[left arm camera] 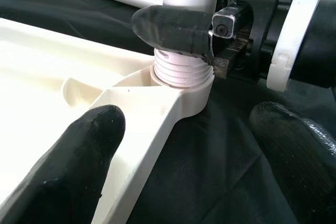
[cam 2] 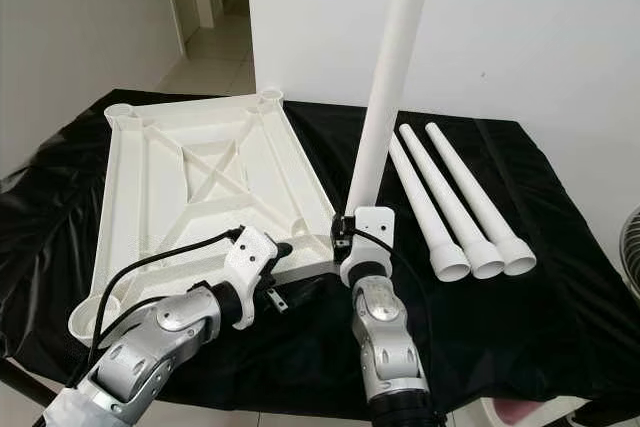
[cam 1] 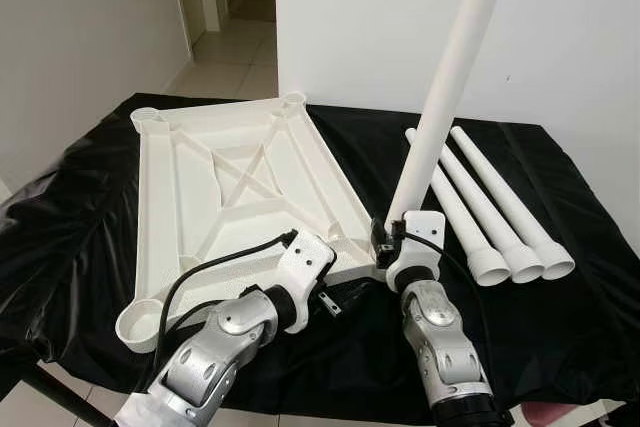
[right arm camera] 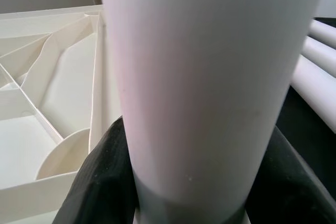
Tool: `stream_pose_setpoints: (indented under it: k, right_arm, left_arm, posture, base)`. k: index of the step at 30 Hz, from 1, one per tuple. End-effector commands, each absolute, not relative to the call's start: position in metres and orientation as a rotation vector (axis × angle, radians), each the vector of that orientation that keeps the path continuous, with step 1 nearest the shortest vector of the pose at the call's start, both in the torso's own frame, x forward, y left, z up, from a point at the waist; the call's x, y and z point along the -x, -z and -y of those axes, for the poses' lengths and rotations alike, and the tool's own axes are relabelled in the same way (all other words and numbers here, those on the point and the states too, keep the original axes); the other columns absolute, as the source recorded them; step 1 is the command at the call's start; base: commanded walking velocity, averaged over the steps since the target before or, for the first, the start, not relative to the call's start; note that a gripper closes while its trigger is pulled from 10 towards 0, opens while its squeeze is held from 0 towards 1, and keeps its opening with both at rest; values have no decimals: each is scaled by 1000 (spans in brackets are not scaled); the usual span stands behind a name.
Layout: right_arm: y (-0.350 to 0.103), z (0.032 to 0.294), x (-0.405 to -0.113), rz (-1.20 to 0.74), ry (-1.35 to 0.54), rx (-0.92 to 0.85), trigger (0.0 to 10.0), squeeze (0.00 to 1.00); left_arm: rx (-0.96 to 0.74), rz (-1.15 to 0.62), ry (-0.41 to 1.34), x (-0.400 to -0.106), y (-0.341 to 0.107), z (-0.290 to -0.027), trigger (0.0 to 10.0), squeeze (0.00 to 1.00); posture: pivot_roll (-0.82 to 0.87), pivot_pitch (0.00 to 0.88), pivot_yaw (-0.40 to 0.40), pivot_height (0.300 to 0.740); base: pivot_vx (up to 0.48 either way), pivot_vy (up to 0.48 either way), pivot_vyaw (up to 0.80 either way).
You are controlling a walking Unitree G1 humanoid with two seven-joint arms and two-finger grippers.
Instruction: Building children table
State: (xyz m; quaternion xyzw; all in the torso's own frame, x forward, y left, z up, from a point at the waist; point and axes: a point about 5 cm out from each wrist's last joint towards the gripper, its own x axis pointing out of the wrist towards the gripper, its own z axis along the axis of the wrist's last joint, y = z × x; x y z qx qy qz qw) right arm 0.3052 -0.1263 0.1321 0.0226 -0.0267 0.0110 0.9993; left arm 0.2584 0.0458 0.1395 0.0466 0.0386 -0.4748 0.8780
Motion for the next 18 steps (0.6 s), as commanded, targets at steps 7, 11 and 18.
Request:
stream_pose_setpoints:
  k: [7,11,18]
  right_arm:
    - [-132,145,-298,86,47,-56,10000,1000]
    - [-132,148,-287,118,0,-65,10000,1000]
    - [-130,151,-264,134,-69,-73,10000,0]
  left_arm:
    - [-91,-99,1035,-257,-138,-45,10000,0]
    - [-90,-104,1035,-257,-137,-45,10000,0]
    - [-92,-122,1033,-258,-134,-46,10000,0]
  posture:
    - [-13,4,8,740]
    - [-18,1,10,740]
    - [-31,1,14,740]
  base:
    - [0,0,0]
    - [0,0,0]
    - [0,0,0]
